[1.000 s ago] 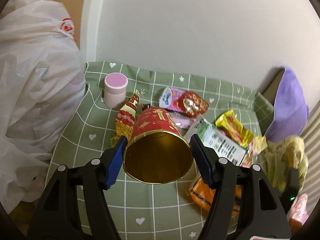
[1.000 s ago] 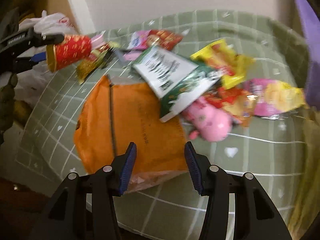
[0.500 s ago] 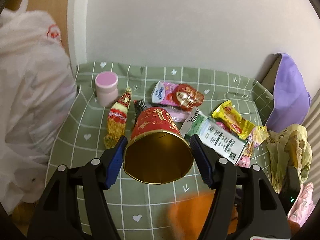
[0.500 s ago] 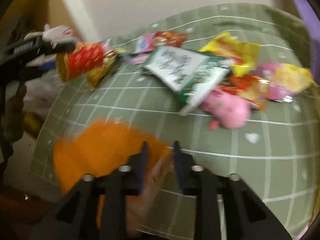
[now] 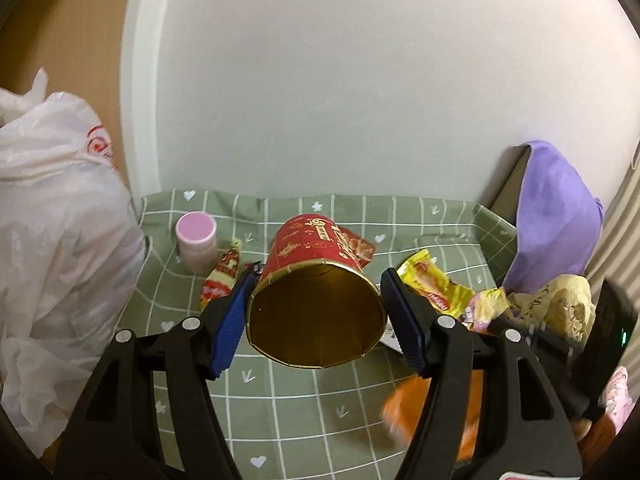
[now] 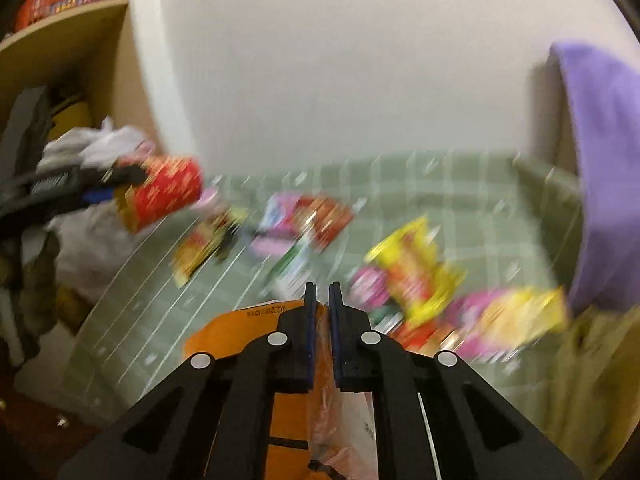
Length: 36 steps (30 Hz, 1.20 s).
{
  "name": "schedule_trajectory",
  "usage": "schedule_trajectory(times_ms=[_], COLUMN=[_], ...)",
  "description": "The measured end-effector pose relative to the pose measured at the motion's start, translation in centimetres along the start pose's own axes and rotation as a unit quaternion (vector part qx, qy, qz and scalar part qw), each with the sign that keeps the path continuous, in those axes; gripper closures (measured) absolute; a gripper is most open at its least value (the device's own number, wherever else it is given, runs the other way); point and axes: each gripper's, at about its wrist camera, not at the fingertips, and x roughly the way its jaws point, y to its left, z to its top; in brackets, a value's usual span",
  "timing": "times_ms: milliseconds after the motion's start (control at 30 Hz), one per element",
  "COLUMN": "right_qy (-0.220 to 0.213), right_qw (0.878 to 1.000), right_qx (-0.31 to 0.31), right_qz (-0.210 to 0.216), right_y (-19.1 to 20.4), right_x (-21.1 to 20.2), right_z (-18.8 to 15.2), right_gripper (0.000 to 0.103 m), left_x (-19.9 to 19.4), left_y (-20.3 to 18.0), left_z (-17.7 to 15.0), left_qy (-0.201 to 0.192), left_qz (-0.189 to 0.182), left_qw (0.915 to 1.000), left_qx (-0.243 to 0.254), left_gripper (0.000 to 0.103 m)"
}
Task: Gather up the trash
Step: 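Lift the orange bag with the right gripper while the left gripper lifts the cup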
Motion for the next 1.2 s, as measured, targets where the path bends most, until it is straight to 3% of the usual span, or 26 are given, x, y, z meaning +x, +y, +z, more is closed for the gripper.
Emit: schedule_trajectory(times_ms=[133,200,233,267,367,533,667,967,1000,1067,1133,1200], right_qy=[-0.004,0.005,0.004,0.001,0.026,0.043,0.042,0.089,0.093,0.101,0.103,0.089], right_qw=[0.999,0.998,0.998,0.998,0.997,0.996,0.992,0.974,0.972,0.970,0.969,0.978], right_qx=[0.038,0.060,0.065,0.067,0.070,0.064,0.115,0.204,0.209,0.221,0.224,0.189], right_qz=[-0.026,-0.016,-0.009,-0.001,0.003,-0.042,-0.021,-0.050,-0.046,-0.023,-0.003,-0.004], right_y=[-3.8,-5.4,-6.0,-6.4,-7.0,-7.0,-7.9,-9.8,-10.1,-10.6,-10.8,-10.1], right_x=[1.9,2.7,2.6,2.3,2.0,-0.7,-2.8,0.4,0.9,1.9,2.3,1.8], right_z=[1.2,0.9,0.5,0.0,-0.9,-3.4,-6.2,-11.2,-11.4,-11.6,-11.2,-9.9], right_gripper=[0.091,0.066,0.048,0.048,0.048,0.048,0.047,0.048,0.050,0.083,0.089,0.091], left_x=[-0.1,-0.2,-0.2,-0.2,0.4,1.7,2.3,4.5,4.4,4.3,4.3,4.4], left_y=[-1.1,-1.6,-1.8,-1.9,-1.9,-2.2,-2.5,-2.0,-2.1,-2.6,-3.2,-4.0], left_z=[0.2,0.2,0.2,0.1,-0.2,-1.0,-1.7,-3.7,-3.8,-3.9,-4.2,-4.8], left_qy=[-0.004,-0.006,-0.006,-0.006,0.003,0.026,0.033,0.081,0.081,0.087,0.089,0.097], left_qz=[-0.011,-0.015,-0.016,-0.017,-0.022,-0.038,-0.046,-0.033,-0.036,-0.043,-0.056,-0.072], left_qw=[0.9998,0.9996,0.9995,0.9994,0.9995,0.9988,0.9979,0.9956,0.9954,0.9939,0.9918,0.9876], left_qx=[0.017,0.025,0.027,0.029,0.022,0.019,0.030,0.033,0.038,0.053,0.073,0.101], left_gripper=[0.042,0.042,0.042,0.042,0.042,0.042,0.042,0.042,0.042,0.042,0.042,0.042])
